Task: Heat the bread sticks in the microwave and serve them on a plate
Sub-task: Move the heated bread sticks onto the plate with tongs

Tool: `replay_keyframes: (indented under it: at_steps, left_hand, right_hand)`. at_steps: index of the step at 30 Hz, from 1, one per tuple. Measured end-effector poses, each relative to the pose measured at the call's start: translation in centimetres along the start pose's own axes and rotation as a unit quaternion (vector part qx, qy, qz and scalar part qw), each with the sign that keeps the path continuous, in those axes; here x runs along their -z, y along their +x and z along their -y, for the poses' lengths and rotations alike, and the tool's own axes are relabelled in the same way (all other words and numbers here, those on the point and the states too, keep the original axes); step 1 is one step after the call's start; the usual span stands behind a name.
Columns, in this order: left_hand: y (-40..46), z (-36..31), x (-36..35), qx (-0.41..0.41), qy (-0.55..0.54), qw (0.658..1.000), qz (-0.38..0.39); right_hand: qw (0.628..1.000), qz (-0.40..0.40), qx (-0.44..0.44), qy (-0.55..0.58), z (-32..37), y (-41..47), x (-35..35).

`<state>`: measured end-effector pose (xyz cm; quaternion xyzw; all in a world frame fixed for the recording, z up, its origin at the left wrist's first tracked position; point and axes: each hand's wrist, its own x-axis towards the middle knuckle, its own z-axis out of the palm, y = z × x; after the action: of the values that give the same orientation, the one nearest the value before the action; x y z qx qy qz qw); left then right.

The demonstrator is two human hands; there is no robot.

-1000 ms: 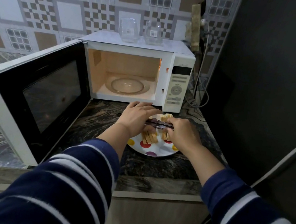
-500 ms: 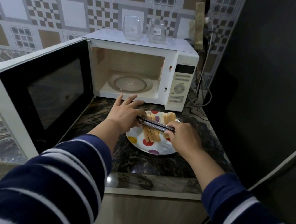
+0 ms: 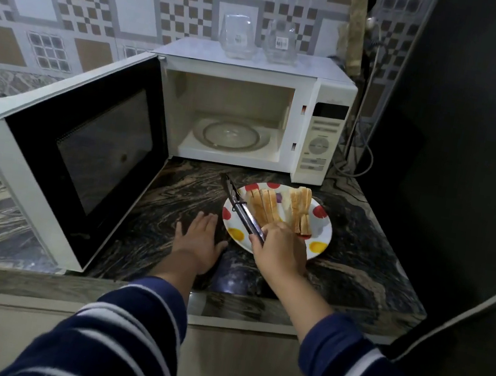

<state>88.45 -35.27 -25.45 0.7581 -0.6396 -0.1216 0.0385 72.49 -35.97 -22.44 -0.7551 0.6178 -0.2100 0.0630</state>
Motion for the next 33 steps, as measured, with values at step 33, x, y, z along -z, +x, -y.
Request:
replay_keyframes:
  at_steps: [33]
  left_hand:
    - [5.7,-0.5,0.4,0.045,-0.254,0.965,-0.040]
  right_hand:
    - [0.948,0.083,-0.208,0.226,-12.8,8.7,1.1]
